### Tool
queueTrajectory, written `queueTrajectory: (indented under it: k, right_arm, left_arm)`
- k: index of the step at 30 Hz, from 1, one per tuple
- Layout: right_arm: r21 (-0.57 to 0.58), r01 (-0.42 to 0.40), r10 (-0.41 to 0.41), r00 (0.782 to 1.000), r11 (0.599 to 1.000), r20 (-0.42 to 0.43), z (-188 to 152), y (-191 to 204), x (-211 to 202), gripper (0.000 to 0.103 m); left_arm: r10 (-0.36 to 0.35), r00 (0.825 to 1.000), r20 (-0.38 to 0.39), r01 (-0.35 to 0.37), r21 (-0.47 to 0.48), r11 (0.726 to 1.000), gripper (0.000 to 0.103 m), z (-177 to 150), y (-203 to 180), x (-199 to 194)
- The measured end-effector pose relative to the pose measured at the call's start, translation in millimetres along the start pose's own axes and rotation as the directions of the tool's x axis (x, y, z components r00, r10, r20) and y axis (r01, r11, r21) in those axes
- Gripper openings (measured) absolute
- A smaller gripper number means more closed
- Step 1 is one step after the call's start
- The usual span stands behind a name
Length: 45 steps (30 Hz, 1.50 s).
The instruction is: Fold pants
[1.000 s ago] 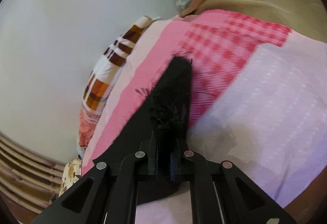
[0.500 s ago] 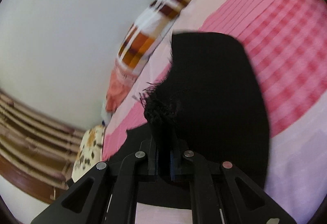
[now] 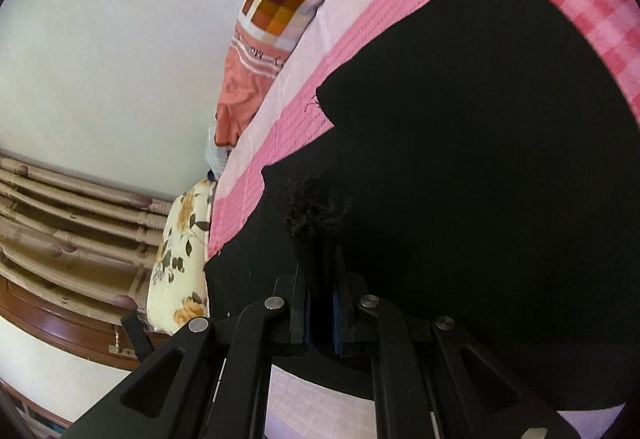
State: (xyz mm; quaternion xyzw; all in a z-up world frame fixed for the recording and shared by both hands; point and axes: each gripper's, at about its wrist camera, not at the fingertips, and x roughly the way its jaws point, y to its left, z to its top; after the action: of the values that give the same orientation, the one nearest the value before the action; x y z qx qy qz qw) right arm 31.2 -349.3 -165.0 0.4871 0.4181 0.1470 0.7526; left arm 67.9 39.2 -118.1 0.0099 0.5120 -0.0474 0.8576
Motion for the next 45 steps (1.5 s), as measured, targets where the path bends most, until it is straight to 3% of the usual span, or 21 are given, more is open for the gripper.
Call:
queueTrajectory:
  k: [12, 45]
  right_arm:
    - [-0.013, -0.028, 0.027, 0.995, 1.000, -0.097, -20.1, 9.5, 35.5, 0.009]
    - [-0.074, -0.109, 0.096, 0.982, 0.991, -0.161, -26.5, 35.6, 68.8, 0.009]
  left_arm:
    - [-0.019, 0.999, -0.030, 0.018, -0.028, 0.999, 0.077, -3.8, 2.5, 6.9]
    - [-0.005, 0.998, -0.062, 0.007, 0.018, 1.000, 0.082, -9.0, -6.8, 16.7]
